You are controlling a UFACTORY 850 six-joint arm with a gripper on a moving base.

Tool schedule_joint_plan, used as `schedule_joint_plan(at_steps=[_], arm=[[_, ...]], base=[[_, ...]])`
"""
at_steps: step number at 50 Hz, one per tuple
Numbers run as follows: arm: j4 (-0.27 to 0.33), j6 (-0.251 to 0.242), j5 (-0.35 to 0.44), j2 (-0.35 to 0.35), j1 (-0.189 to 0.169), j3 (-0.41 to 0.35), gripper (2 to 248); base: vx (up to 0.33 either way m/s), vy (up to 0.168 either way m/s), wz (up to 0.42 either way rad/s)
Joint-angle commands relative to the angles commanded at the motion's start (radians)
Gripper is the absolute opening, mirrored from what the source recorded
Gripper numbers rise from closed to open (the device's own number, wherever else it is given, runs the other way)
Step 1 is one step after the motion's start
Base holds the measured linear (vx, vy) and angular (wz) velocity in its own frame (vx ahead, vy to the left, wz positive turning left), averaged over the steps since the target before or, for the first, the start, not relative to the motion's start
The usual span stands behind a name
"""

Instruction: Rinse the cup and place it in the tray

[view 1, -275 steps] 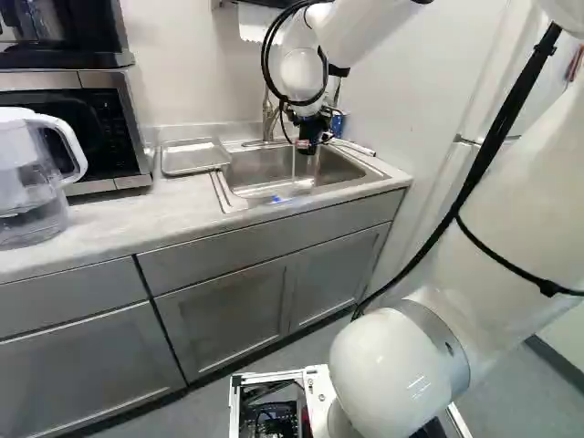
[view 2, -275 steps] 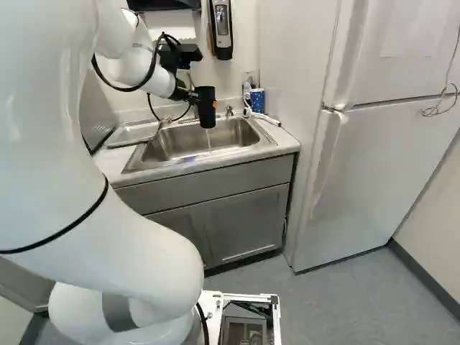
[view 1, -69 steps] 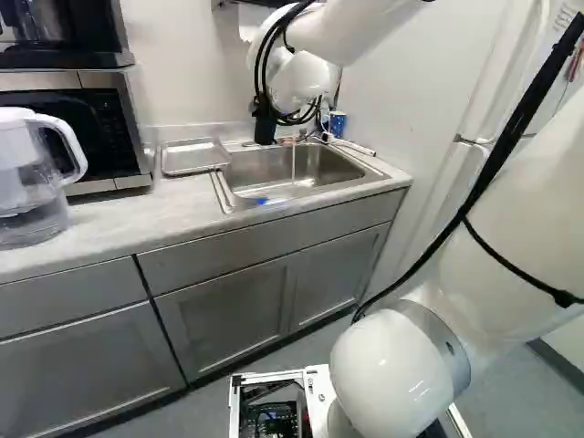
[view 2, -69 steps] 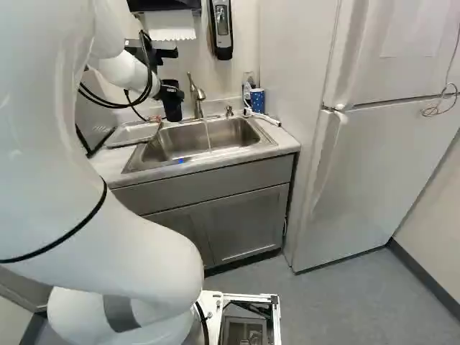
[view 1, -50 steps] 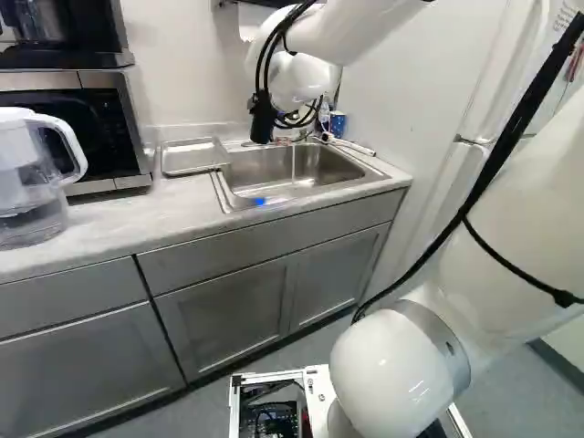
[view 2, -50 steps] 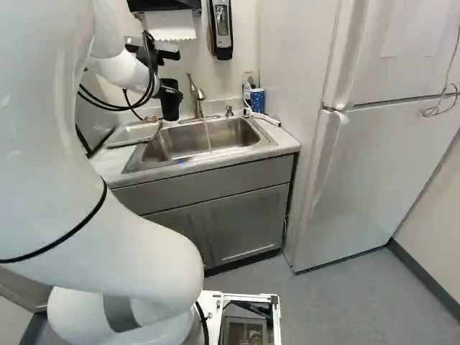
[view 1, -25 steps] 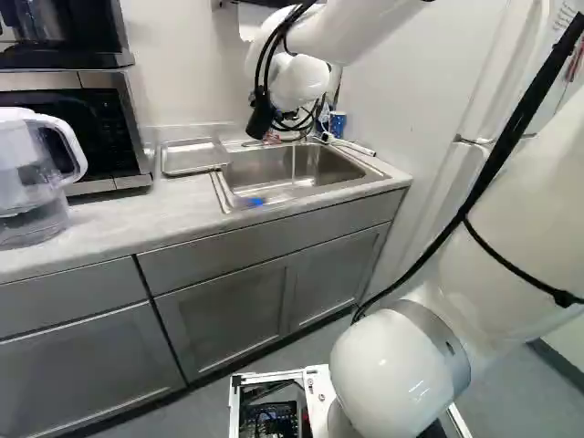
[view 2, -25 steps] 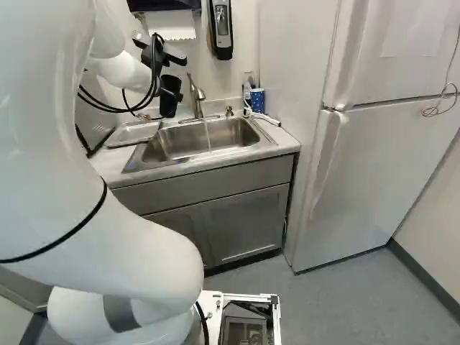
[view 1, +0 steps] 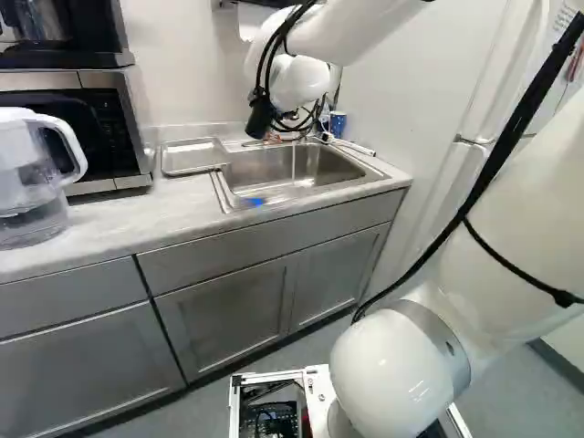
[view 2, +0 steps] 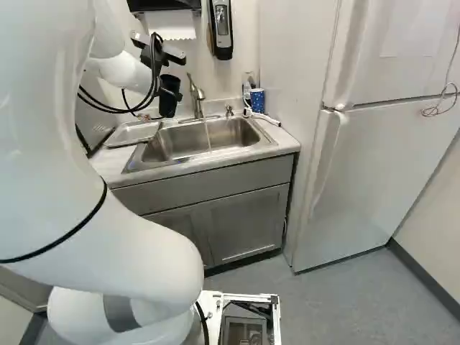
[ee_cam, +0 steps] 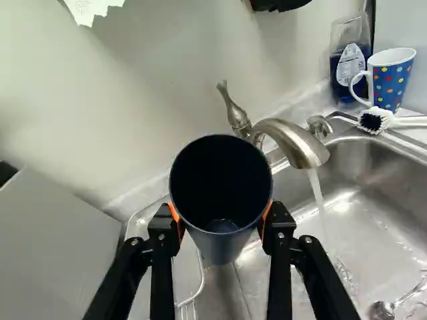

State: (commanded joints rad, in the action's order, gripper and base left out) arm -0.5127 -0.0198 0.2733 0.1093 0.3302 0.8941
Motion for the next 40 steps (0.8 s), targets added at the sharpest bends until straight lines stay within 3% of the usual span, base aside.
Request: schedule_joint_plan(at_steps=[40], arm=[[0.308, 0.0, 0.0, 0.0, 0.0, 0.0, 124]], base=[[0.0, 0.0, 0.0]])
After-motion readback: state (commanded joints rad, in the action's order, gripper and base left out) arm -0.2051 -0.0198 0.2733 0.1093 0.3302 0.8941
